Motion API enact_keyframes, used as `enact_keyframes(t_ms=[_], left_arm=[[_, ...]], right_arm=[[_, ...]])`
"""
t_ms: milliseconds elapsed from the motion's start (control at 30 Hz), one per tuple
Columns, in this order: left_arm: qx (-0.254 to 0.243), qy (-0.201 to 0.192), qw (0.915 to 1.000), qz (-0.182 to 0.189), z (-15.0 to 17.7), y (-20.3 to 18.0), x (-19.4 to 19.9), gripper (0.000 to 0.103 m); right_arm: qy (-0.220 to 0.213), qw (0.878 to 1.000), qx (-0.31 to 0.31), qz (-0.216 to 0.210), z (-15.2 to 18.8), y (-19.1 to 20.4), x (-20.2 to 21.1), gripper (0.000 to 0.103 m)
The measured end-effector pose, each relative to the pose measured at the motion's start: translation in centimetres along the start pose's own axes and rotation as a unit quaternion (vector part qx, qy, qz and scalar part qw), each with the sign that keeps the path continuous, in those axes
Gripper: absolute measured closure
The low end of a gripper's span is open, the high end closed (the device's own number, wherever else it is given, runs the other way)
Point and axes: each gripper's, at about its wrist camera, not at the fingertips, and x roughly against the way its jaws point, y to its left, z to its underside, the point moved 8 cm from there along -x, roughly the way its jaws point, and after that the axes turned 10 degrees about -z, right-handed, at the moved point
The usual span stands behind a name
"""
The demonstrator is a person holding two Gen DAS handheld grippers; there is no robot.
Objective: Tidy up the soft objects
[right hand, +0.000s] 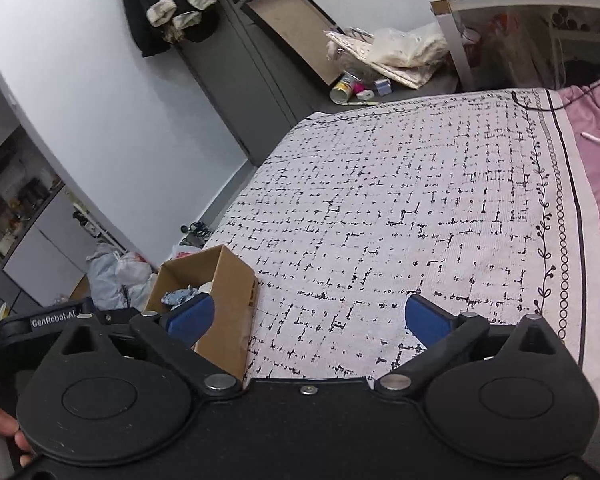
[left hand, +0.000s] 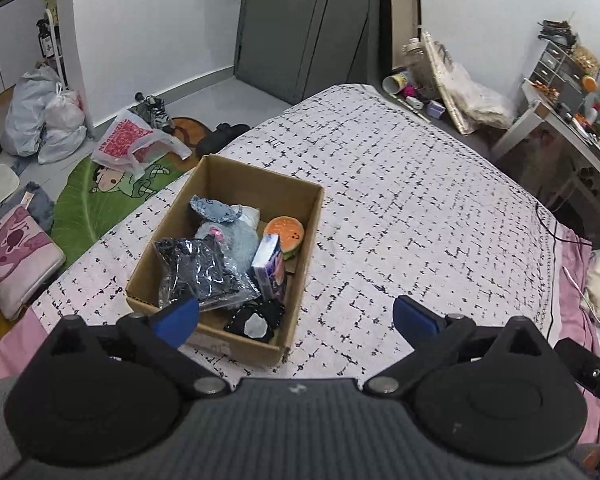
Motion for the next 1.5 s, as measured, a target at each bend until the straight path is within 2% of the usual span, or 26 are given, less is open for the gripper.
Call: enact_keyframes(t_ms=[700, 1133, 1500], left_arm=[[-0.024, -0.018, 0.9994, 0.019, 2.5, -0.4, 3.2, 0.001], [-0.044, -0.022, 0.9984, 0.028, 3.8, -0.4, 4.2, 0.001], [-0.049, -0.022, 0.9982, 0.025, 4.4, 0.7, 4.1, 0.001]], right_arm=[[-0.001, 1.0, 0.022, -0.013, 2.0, -0.6, 4.0, 0.0], [0.007, 0.999, 0.023, -0.022, 3.1, -0.4, 4.6, 0.0], [0.014, 0.998, 0.022, -0.049, 3.4, 0.0, 4.0, 0.0]])
